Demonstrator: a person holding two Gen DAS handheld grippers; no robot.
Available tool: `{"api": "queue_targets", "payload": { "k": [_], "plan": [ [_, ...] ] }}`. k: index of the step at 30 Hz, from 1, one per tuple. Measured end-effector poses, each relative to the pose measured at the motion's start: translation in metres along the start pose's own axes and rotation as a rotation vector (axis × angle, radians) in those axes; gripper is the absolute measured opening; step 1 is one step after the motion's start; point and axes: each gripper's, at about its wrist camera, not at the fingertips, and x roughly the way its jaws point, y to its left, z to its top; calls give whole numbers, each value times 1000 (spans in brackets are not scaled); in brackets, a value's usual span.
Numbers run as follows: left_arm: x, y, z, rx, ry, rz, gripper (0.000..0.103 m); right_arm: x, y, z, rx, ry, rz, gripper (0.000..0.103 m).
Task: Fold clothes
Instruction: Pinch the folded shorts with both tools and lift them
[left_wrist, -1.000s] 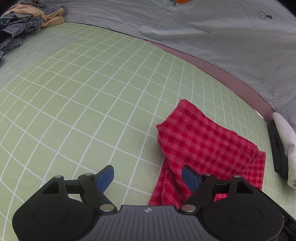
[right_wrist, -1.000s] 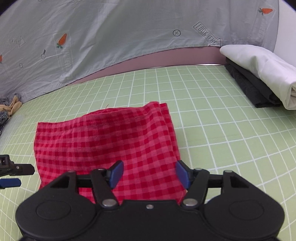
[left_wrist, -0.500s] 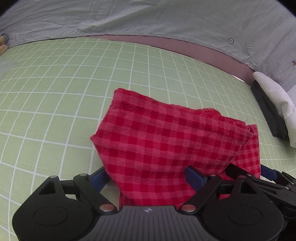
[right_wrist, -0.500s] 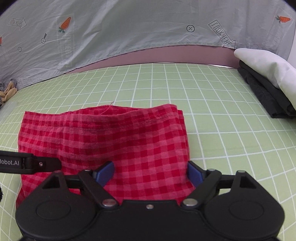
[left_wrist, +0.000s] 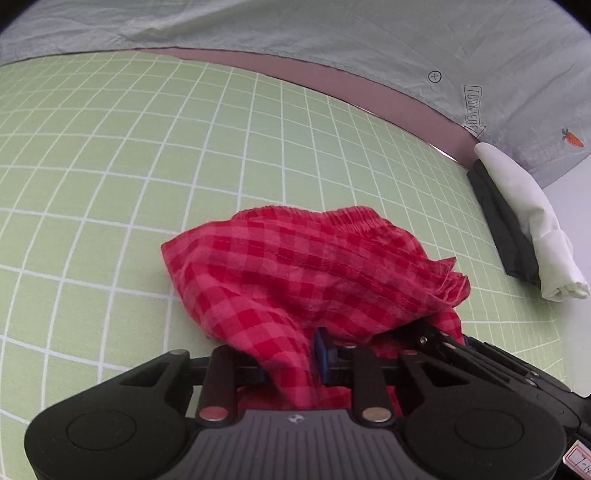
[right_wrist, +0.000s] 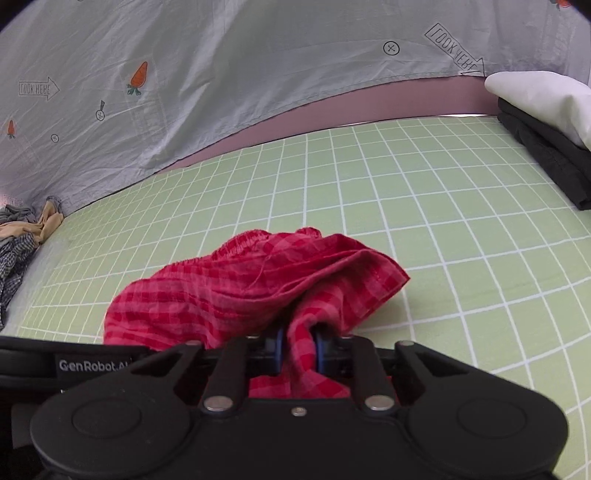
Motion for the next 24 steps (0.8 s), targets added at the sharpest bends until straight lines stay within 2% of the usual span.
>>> {"api": "queue_targets", "payload": {
  "k": [6,12,18,24],
  "plan": [
    [-10,-9,-5,-3,-4,-32,16,-20,-4,4,-14,-38,8,10],
    [-20,-43,-8,-6,-26,-45,16,-49,-15,4,-81,-105,-16,10],
    [-27,-98,-15,0,-58,-40,16,-78,-50,4,-66,-145,-5,10],
    [-35,-169,-22,13,-94,-35,15,-117,-113,22,-67,-199,0,10]
  ]
}}
